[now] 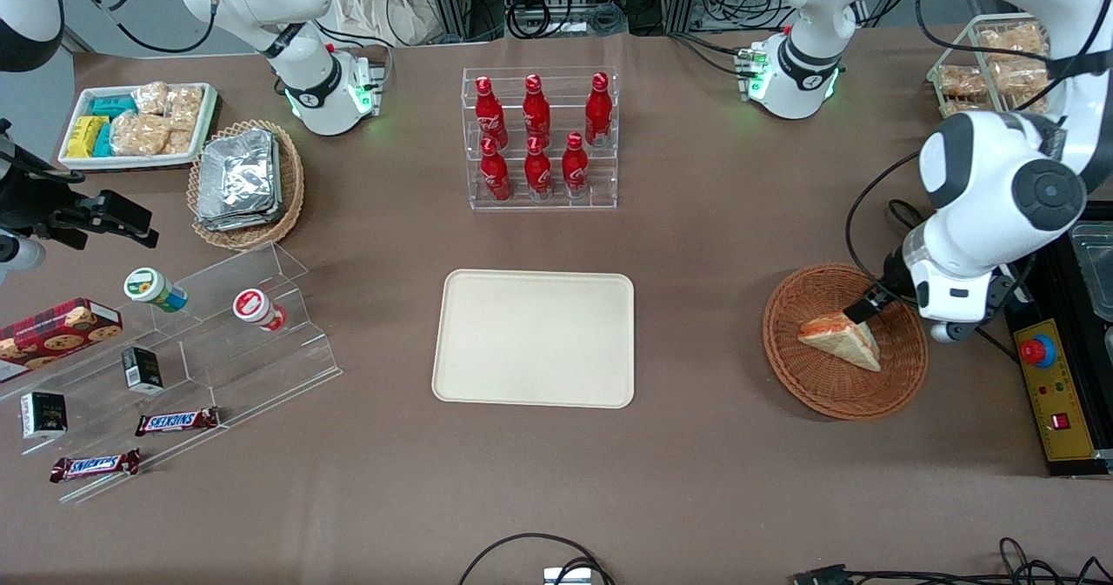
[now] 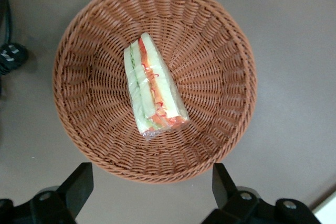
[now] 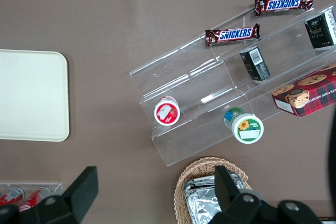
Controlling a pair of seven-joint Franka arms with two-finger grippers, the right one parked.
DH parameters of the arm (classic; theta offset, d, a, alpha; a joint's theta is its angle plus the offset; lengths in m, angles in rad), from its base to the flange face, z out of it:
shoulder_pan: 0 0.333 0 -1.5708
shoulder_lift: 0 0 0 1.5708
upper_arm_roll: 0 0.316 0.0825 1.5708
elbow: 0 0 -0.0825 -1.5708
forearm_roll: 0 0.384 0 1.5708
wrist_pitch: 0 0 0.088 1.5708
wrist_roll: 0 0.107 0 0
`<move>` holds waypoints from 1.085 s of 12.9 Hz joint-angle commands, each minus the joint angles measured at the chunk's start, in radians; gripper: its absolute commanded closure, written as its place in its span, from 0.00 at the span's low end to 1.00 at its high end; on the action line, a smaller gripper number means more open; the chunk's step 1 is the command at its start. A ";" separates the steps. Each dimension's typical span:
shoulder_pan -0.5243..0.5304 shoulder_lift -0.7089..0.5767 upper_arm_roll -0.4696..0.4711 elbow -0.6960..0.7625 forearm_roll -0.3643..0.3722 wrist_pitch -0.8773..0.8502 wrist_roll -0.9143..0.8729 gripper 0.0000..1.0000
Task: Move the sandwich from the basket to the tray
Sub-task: 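Move the open left gripper down over the wrapped sandwich in the basket, then close the left gripper on the sandwich's wrapped end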
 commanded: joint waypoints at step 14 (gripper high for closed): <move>0.012 0.163 0.032 -0.107 0.016 0.344 -0.085 0.00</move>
